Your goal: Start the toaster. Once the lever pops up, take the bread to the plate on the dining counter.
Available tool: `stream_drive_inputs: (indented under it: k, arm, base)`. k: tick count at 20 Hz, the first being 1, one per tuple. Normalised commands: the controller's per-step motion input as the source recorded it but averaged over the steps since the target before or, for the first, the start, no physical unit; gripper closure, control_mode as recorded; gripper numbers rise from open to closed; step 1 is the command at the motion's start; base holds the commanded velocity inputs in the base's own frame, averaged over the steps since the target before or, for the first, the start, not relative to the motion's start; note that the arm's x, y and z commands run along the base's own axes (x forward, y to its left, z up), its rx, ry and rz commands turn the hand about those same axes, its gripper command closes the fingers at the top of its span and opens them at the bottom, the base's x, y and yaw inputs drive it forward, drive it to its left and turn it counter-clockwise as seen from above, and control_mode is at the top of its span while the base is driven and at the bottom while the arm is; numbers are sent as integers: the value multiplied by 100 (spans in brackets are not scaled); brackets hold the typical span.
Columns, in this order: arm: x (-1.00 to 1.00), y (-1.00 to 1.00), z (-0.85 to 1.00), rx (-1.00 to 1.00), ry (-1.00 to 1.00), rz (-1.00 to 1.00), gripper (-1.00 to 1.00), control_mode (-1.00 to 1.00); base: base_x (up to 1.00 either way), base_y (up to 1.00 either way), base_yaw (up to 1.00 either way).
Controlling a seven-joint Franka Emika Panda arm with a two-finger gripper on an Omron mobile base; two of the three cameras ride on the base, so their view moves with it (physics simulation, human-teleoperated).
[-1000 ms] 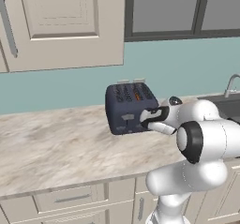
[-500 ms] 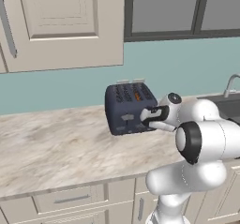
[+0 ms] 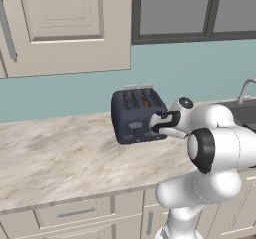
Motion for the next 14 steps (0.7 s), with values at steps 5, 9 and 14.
stream_drive_inputs:
  k: [5, 9, 14]
  arm:
    - [37, 0, 55, 14, 30, 0, -100, -100]
    - [28, 0, 59, 10, 26, 0, -100, -100]
    - [2, 0, 38, 8, 12, 0, -100, -100]
  base:
    - [0, 0, 0]
    - [0, 0, 0]
    - [0, 0, 0]
